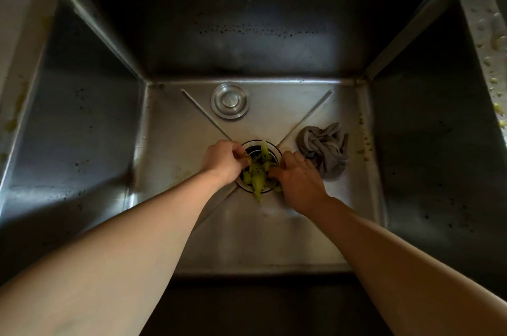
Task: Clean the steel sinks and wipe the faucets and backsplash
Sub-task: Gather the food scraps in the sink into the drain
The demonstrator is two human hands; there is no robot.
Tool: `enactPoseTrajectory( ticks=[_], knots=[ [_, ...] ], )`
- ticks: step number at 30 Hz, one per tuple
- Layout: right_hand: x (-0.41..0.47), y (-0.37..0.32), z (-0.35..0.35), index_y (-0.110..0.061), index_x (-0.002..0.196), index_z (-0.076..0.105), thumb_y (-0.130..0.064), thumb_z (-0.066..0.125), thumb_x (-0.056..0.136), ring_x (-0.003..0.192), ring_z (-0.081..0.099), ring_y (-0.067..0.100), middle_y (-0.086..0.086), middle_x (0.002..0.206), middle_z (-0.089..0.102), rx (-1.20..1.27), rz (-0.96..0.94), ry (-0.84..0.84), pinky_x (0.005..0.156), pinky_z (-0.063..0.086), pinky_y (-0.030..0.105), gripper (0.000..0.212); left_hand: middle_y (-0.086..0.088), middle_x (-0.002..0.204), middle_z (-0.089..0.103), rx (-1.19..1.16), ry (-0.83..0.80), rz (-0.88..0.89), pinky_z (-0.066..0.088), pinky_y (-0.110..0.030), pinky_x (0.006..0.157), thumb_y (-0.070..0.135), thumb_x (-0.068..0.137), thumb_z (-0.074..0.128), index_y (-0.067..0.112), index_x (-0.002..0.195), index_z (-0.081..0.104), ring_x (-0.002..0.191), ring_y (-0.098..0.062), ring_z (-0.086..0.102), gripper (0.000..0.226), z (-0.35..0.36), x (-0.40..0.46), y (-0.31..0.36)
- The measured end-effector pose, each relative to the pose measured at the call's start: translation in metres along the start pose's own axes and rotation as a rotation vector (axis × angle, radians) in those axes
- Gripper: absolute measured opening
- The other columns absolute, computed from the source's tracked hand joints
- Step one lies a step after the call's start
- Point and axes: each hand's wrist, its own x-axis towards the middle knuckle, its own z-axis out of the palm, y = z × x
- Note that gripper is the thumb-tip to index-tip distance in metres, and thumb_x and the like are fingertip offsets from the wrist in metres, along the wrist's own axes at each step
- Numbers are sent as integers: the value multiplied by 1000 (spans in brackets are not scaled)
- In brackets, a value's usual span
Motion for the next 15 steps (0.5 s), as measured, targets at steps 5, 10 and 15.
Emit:
enactPoseTrajectory(
  ticks=[5, 10, 15],
  knots=[
    [0, 2, 1, -26, 70, 76, -24, 92, 47, 65, 60, 29, 8, 73, 59, 8, -7, 4, 54, 48, 28, 28, -4, 87, 69, 18, 20, -51, 53, -30, 75, 13, 81, 66, 24, 68, 56, 87, -23, 66, 20, 7, 7, 5],
    [-2, 6, 3, -22, 75, 76, -15, 90, 47, 63, 59, 31, 10, 72, 58, 57, -38, 68, 53, 47, 30, 32, -8, 98, 67, 97, 16, -105, 52, -29, 71, 15, 79, 70, 23, 80, 57, 90, -26, 66, 14, 6, 8, 11],
    [-4, 8, 2, -16, 81, 76, -8, 87, 51, 66, 60, 34, 12, 73, 57, 142, -43, 72, 56, 48, 33, 33, -10, 104, 68, 165, -4, -98, 53, -31, 76, 16, 81, 66, 25, 88, 62, 95, -28, 65, 12, 8, 8, 14]
  ],
)
